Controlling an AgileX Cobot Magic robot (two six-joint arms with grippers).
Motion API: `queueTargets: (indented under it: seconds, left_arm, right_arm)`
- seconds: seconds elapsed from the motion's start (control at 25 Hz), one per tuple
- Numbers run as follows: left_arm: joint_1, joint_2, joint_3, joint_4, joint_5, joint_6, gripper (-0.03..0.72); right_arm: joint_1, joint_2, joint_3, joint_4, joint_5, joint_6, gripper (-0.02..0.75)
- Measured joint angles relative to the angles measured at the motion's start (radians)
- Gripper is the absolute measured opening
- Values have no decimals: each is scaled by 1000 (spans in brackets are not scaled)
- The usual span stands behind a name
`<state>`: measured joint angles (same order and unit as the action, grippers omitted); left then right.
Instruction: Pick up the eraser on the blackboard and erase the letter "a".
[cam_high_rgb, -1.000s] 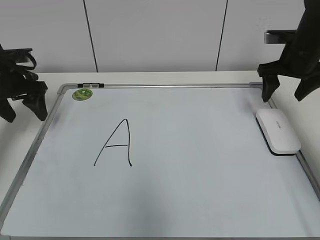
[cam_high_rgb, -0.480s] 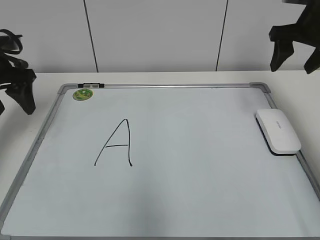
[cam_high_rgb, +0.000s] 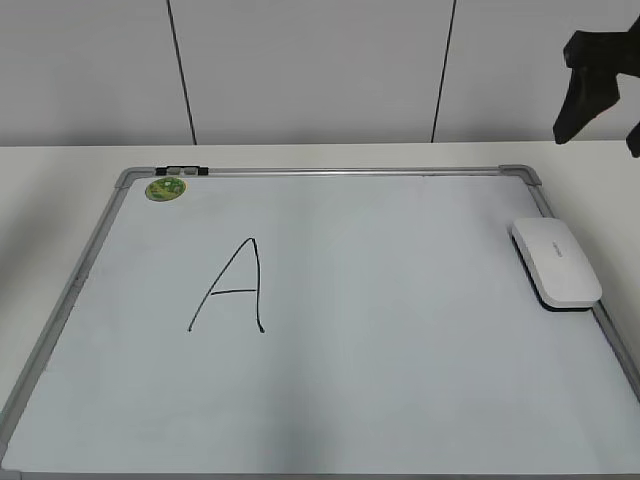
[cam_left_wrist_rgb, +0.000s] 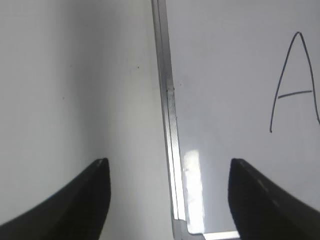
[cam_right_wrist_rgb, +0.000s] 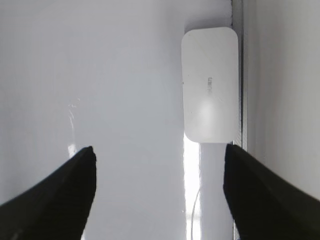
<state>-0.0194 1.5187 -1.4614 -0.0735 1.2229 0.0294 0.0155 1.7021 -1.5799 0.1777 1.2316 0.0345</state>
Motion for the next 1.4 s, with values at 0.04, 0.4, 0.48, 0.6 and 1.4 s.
queueTargets:
  seconds: [0.04, 0.4, 0.48, 0.6, 1.4]
  left_arm:
    - [0, -45, 46, 2, 0, 0, 533]
    - [-68, -458, 443, 74, -161, -29, 526]
    - [-108, -544, 509, 130, -168, -66, 520]
    - [-157, -668, 597, 214, -162, -136, 516]
    - [-218, -1321, 903, 236, -8, -180, 515]
  right_arm:
    - [4, -30, 27, 0, 0, 1, 587]
    - [59, -401, 339, -46, -51, 1, 587]
    - [63, -500, 418, -46, -103, 1, 587]
    - [65, -690, 572, -47, -192, 2, 585]
    - [65, -1600, 1048, -188, 1, -12, 576]
